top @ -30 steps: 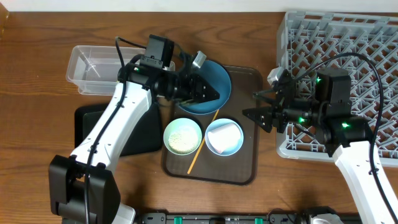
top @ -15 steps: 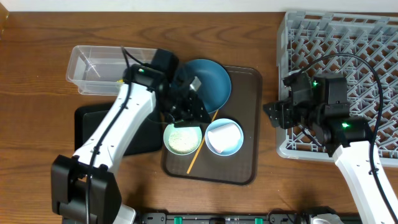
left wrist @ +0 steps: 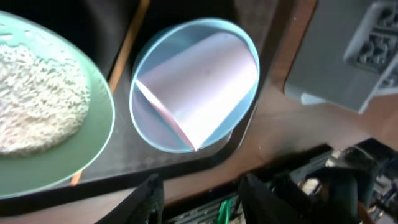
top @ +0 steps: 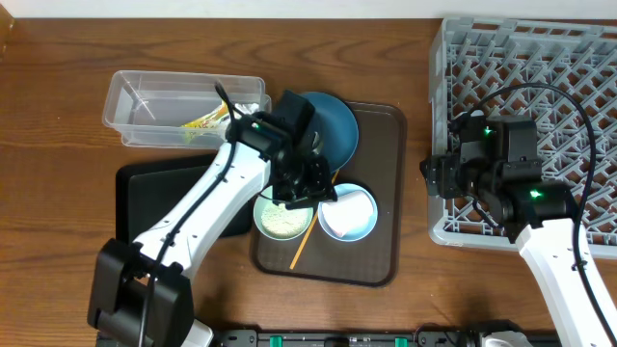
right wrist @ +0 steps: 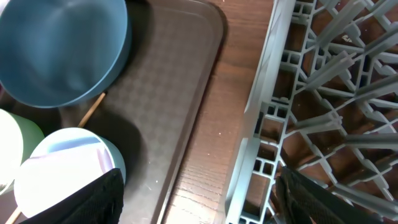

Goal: Sort waste into correct bins and load items into the dishwasher rack

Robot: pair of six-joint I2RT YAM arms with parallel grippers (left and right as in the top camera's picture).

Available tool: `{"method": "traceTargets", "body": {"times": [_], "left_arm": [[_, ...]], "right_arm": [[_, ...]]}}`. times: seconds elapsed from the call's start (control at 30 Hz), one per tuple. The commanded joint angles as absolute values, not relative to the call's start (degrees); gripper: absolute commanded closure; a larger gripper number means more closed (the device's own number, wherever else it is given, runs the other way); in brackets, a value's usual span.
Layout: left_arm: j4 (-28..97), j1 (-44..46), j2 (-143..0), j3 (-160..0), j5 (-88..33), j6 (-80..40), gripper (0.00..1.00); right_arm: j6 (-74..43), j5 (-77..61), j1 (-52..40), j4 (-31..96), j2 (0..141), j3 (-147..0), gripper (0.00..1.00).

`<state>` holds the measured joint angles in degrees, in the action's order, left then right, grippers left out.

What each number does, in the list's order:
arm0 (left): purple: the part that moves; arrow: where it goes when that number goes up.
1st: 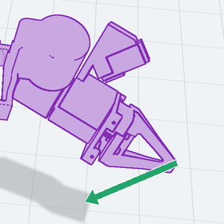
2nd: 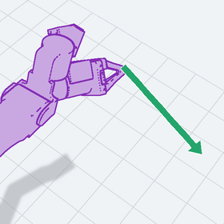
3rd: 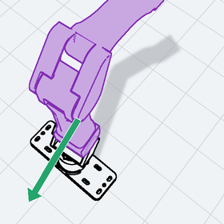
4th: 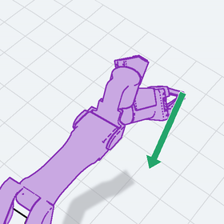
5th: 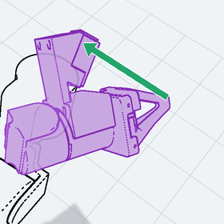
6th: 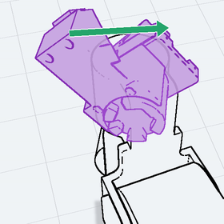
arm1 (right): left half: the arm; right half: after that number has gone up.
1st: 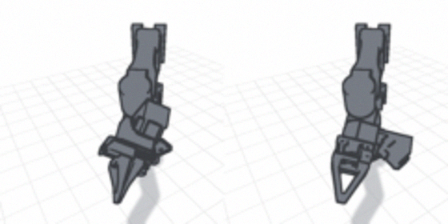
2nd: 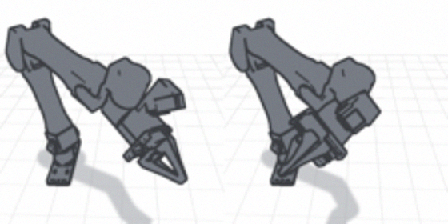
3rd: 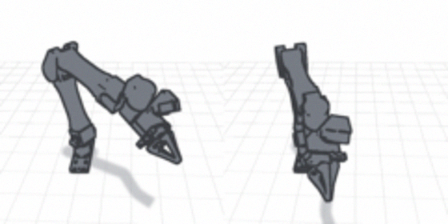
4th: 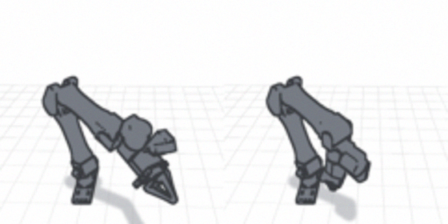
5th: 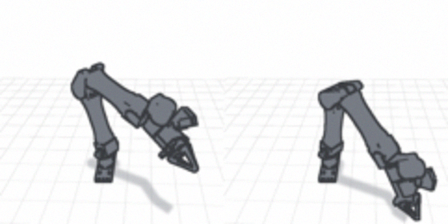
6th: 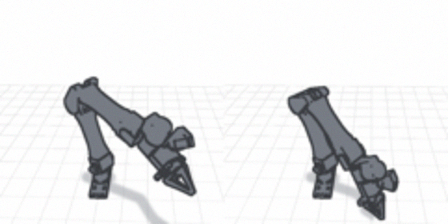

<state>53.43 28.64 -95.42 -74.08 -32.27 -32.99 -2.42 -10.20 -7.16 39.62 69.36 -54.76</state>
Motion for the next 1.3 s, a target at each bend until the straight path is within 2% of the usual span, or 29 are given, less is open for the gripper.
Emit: {"method": "traceTargets", "body": {"times": [0.0, 0.23, 0.47, 0.93, 1.03, 1.27], "left_arm": [[51.00, 29.63, -95.48, -71.42, -30.35, -40.91, 0.57], [43.11, 31.51, -95.48, -65.60, -30.39, -46.41, 0.57], [40.93, 33.19, -95.48, -63.37, -30.30, -50.11, 0.57], [30.61, 35.11, -97.76, -60.49, -28.88, -51.31, 0.58], [28.97, 35.14, -98.10, -60.49, -28.91, -51.33, 0.70], [27.75, 35.14, -98.04, -60.49, -29.50, -51.31, 0.74]], "right_arm": [[-3.16, -9.39, -7.42, 39.68, 69.54, -55.07, 0.22], [-3.16, -9.39, -7.42, 39.66, 69.54, -55.07, 0.22], [-3.16, -9.41, -7.42, 39.70, 69.54, -55.07, 0.22], [-3.18, -9.43, -7.42, 39.90, 69.54, -55.07, 0.22], [-3.18, -9.43, -7.42, 39.92, 69.54, -55.07, 0.22], [-3.18, -9.43, -7.42, 40.05, 69.54, -55.07, 0.22]]}}
